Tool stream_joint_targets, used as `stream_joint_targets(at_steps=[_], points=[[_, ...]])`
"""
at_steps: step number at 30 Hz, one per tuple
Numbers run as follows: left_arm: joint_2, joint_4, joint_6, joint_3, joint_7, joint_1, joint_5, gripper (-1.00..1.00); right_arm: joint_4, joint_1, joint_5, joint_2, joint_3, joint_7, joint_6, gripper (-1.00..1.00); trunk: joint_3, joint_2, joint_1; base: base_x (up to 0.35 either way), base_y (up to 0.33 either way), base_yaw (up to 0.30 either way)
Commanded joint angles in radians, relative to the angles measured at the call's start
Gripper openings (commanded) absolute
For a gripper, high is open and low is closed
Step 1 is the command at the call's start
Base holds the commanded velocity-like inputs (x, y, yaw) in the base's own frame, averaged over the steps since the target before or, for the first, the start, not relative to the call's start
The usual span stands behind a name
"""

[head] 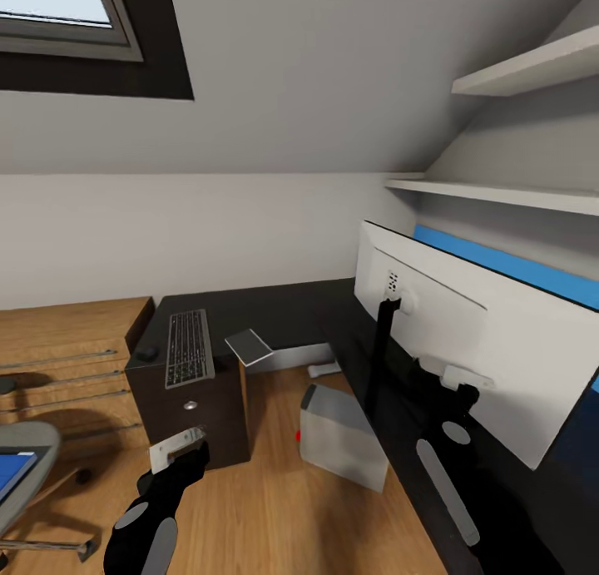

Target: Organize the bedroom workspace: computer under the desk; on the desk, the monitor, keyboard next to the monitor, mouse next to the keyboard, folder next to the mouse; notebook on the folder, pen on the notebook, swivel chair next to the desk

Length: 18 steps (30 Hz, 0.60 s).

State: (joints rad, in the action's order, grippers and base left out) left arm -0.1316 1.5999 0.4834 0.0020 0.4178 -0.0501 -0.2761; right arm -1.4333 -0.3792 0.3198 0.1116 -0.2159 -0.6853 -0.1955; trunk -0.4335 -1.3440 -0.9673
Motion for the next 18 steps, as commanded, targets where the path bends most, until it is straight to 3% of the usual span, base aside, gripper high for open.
stream_joint_targets(at_steps=[1,6,11,17,18], points=[[0.000,0.002,0.003,0.000,0.007,-0.001,-0.011,1.00,-0.001,-0.001,0.004,0.003,-0.002,-0.006,-0.006,1.00,0.000,-0.001,0.000,0.000,0.000,-0.197],[0.000,0.002,0.003,0.000,0.007,-0.001,-0.011,1.00,0.016,-0.001,0.004,0.021,0.001,0.009,-0.006,1.00,0.005,-0.001,0.000,0.000,0.000,-0.201],[0.000,0.002,0.003,0.000,0.007,-0.001,-0.011,1.00,0.088,-0.002,0.004,0.040,0.014,0.091,-0.003,1.00,0.009,-0.001,0.000,0.000,0.000,-0.207],[0.000,0.002,0.003,0.000,0.007,-0.001,-0.011,1.00,0.112,-0.003,0.004,0.043,0.075,0.181,-0.002,1.00,0.011,-0.001,0.000,0.000,0.000,-0.203],[0.000,0.002,0.003,0.000,0.007,-0.001,-0.011,1.00,0.142,-0.003,0.004,0.043,0.118,0.245,0.000,1.00,0.011,-0.001,0.000,0.000,0.000,-0.190]])
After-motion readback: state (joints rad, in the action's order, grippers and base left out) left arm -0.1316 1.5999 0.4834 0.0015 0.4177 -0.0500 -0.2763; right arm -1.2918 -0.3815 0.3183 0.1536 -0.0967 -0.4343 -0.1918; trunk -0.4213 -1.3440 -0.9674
